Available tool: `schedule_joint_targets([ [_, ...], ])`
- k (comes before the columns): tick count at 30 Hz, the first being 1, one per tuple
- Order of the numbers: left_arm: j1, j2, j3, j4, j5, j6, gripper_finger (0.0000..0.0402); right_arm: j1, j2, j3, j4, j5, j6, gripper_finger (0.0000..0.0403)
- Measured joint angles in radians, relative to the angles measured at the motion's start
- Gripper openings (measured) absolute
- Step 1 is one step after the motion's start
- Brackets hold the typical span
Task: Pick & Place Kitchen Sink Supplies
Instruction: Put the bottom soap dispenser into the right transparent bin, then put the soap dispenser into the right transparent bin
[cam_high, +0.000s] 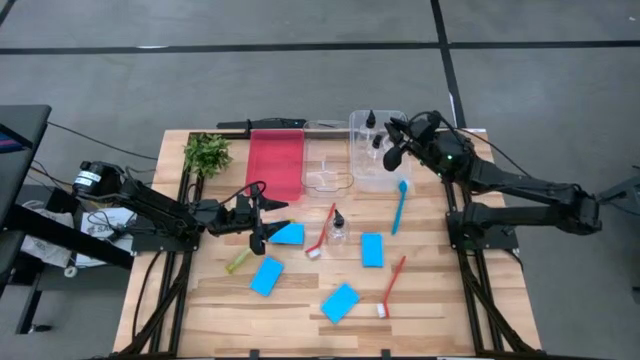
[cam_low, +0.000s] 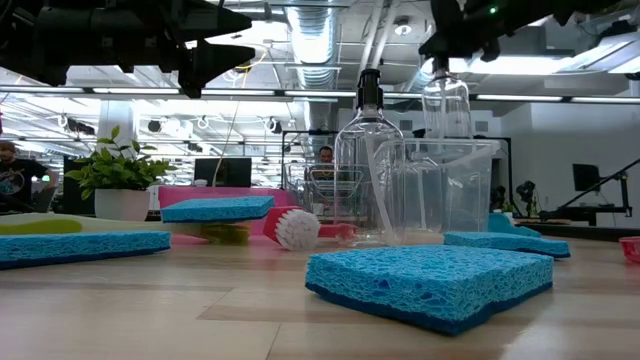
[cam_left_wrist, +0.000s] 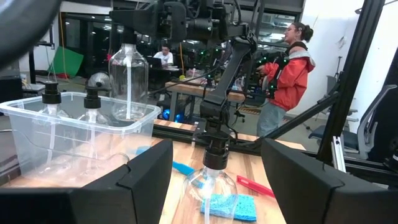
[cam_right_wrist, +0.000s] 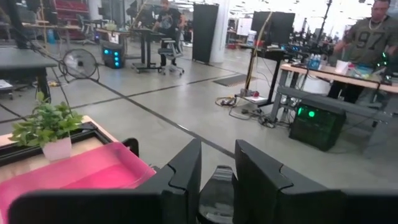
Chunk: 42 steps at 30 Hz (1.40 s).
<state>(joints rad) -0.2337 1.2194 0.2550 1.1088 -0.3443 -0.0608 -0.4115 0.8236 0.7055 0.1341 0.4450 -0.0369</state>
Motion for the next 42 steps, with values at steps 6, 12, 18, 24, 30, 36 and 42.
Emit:
schedule_joint_targets([
  [6, 0.000, 0.000, 0.000, 0.000, 0.000, 0.000, 0.0248, -0.004, 0.008, 0.000, -0.005, 0.006, 0.037, 0.0079],
  [12, 0.000, 0.000, 0.000, 0.000, 0.000, 0.000, 0.0248, -0.004, 0.009, 0.000, -0.049, 0.033, 0.047, 0.0091],
  [18, 0.000, 0.000, 0.000, 0.000, 0.000, 0.000, 0.0248, -0.004, 0.009, -0.007, -0.073, 0.035, 0.047, 0.0077],
  [24, 0.000, 0.000, 0.000, 0.000, 0.000, 0.000, 0.0248, -0.004, 0.009, -0.027, -0.091, 0.081, 0.064, 0.0096],
  [30, 0.000, 0.000, 0.000, 0.000, 0.000, 0.000, 0.0248, -0.004, 0.009, -0.027, -0.105, 0.084, 0.065, 0.0082],
  [36, 0.000, 0.000, 0.000, 0.000, 0.000, 0.000, 0.0248, -0.004, 0.009, -0.026, -0.124, 0.081, 0.065, 0.0059],
  [42, 0.000, 0.000, 0.000, 0.000, 0.000, 0.000, 0.0248, -0.004, 0.009, -0.026, -0.131, 0.081, 0.065, 0.0055],
])
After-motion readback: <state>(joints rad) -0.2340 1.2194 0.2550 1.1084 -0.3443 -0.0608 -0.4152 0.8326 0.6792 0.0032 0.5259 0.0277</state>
